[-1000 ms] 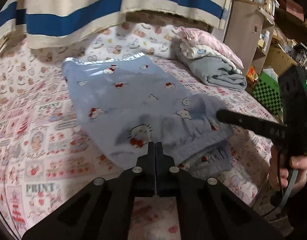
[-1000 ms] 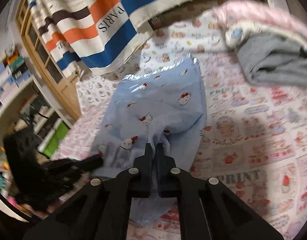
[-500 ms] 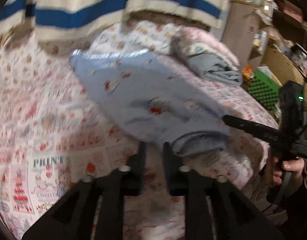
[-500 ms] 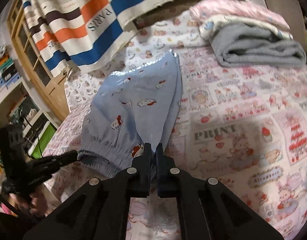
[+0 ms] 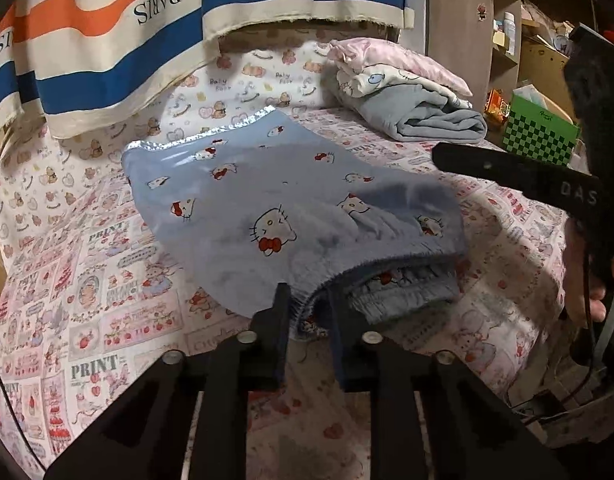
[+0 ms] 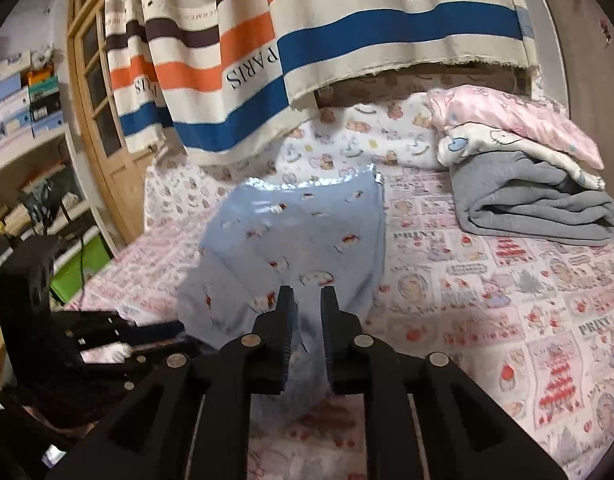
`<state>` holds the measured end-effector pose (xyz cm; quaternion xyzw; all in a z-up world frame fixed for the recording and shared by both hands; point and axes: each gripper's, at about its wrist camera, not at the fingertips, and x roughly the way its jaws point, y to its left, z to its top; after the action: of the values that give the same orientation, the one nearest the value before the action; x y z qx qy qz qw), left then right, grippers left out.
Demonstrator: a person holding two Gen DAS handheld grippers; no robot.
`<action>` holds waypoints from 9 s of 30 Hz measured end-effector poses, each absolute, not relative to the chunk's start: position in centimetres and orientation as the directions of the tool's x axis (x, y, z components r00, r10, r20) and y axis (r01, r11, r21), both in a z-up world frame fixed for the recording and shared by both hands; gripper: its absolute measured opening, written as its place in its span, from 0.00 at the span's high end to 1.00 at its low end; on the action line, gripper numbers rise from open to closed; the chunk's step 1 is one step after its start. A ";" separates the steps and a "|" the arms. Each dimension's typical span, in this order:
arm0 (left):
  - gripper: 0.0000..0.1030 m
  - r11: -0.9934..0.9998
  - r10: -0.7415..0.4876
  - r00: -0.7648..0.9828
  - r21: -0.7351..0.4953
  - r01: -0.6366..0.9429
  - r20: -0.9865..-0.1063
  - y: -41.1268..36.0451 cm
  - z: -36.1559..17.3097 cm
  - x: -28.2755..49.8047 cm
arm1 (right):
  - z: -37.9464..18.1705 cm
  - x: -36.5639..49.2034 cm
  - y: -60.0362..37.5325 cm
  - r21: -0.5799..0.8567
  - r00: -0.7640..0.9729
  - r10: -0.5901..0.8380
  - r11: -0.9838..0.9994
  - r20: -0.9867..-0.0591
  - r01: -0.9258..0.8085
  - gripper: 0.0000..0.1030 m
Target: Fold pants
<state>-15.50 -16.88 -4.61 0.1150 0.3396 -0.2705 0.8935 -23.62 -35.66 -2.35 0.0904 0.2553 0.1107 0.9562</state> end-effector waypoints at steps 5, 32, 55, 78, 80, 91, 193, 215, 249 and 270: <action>0.92 0.852 -0.391 0.622 -0.013 0.523 -0.678 -15.6 -4.7 -15.8 | -4.5 -21.9 -34.8 0.332 0.775 0.345 0.925 -0.530 -0.185 0.85; 0.92 0.880 -0.404 0.592 -0.120 0.459 -0.697 -13.6 -4.5 -15.3 | -5.1 -25.0 -28.6 -0.043 0.738 0.358 0.886 -0.572 -0.463 0.44; 0.93 0.852 -0.483 0.649 -0.145 0.503 -0.587 -12.3 -2.2 -13.4 | -5.2 -21.3 -29.9 0.017 0.643 0.347 0.887 -0.683 -0.461 0.82; 0.51 0.665 -0.523 0.561 0.104 0.739 -0.641 -18.0 -3.2 -9.1 | 1.6 -13.6 -31.2 -0.124 0.616 0.429 0.747 -0.660 -0.653 0.88; 0.51 0.686 -0.490 0.599 0.143 0.713 -0.634 -18.4 -3.3 -8.5 | 1.6 -13.4 -31.1 -0.135 0.614 0.436 0.734 -0.658 -0.665 0.89; 0.87 0.731 -0.457 0.660 0.170 0.660 -0.596 -17.4 -1.2 -2.9 | 2.2 -8.9 -31.6 -0.119 0.630 0.473 0.734 -0.616 -0.669 0.89; 0.53 0.684 -0.279 0.487 0.185 0.706 -0.827 -12.7 -5.4 1.2 | -7.6 -6.8 -30.6 -0.329 0.556 0.224 0.611 -0.800 -0.720 0.45; 0.99 0.684 -0.373 0.275 -0.062 0.727 -0.886 -9.0 -0.9 -6.3 | -3.0 -16.6 -30.3 0.087 0.249 0.538 0.524 -0.806 -0.847 0.97; 0.98 0.667 -0.428 0.392 0.008 0.745 -0.814 -9.1 3.6 -1.9 | 1.6 -11.6 -33.4 0.192 0.297 0.626 0.593 -0.721 -0.782 0.97; 0.98 0.602 -0.404 0.365 0.057 0.797 -0.839 -10.7 5.0 -4.4 | -0.1 -12.9 -33.1 0.377 0.137 0.710 0.515 -0.691 -0.770 0.97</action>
<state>-4.43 -10.67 4.95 0.2352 0.4168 -0.3791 0.7919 -12.88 -33.07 -0.14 -0.0345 0.4365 0.4911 0.7531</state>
